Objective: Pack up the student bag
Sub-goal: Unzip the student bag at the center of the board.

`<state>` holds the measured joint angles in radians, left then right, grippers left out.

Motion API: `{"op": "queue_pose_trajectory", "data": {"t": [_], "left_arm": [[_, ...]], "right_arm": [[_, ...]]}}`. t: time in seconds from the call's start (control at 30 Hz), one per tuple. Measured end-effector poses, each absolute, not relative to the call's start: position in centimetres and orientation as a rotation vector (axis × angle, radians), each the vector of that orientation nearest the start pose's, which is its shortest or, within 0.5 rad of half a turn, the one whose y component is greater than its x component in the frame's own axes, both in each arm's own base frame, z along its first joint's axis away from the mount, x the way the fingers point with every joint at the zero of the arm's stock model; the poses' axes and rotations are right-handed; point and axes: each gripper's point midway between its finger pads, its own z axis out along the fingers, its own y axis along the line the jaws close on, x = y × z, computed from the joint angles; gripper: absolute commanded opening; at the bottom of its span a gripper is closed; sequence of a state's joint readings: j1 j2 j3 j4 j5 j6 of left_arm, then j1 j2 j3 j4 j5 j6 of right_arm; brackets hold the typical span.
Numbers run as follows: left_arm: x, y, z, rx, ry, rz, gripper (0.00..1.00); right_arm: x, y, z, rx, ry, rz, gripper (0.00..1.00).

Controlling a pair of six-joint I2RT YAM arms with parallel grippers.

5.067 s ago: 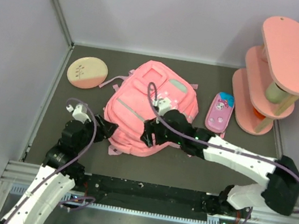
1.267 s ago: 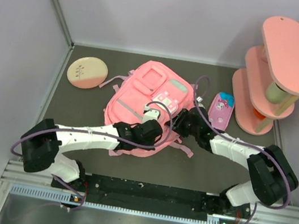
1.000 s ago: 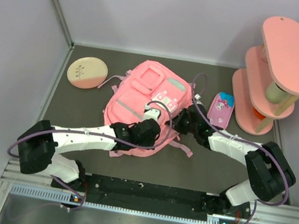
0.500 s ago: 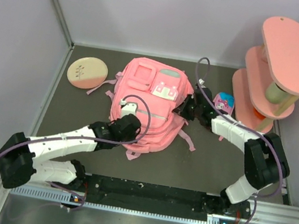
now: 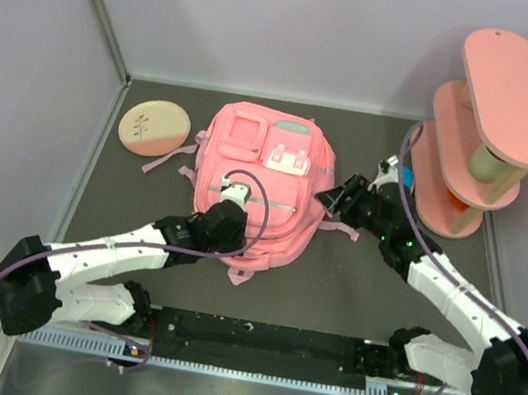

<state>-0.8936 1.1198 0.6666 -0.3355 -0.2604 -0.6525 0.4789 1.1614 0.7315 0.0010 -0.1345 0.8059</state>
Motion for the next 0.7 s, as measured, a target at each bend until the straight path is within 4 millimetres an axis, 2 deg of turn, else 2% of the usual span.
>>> {"op": "queue_pose_trajectory", "data": {"t": [0.07, 0.23, 0.3, 0.47, 0.7], "left_arm": [[20.6, -22.6, 9.8, 0.175, 2.365, -0.473, 0.0], [20.5, -22.9, 10.0, 0.203, 2.349, -0.5, 0.0], [20.5, -22.9, 10.2, 0.206, 2.339, -0.509, 0.0], [20.4, -22.8, 10.6, 0.217, 2.314, -0.526, 0.0], [20.4, -22.9, 10.8, 0.23, 2.3, -0.54, 0.0]], "right_arm": [[29.2, 22.6, 18.3, 0.279, 2.089, 1.0, 0.58], [23.9, 28.1, 14.9, 0.251, 2.22, 1.131, 0.57], [22.8, 29.5, 14.0, 0.259, 2.258, 1.145, 0.56], [22.5, 31.4, 12.8, 0.316, 2.268, 1.153, 0.53], [23.2, 32.1, 10.4, 0.378, 2.311, 1.082, 0.52]]}}
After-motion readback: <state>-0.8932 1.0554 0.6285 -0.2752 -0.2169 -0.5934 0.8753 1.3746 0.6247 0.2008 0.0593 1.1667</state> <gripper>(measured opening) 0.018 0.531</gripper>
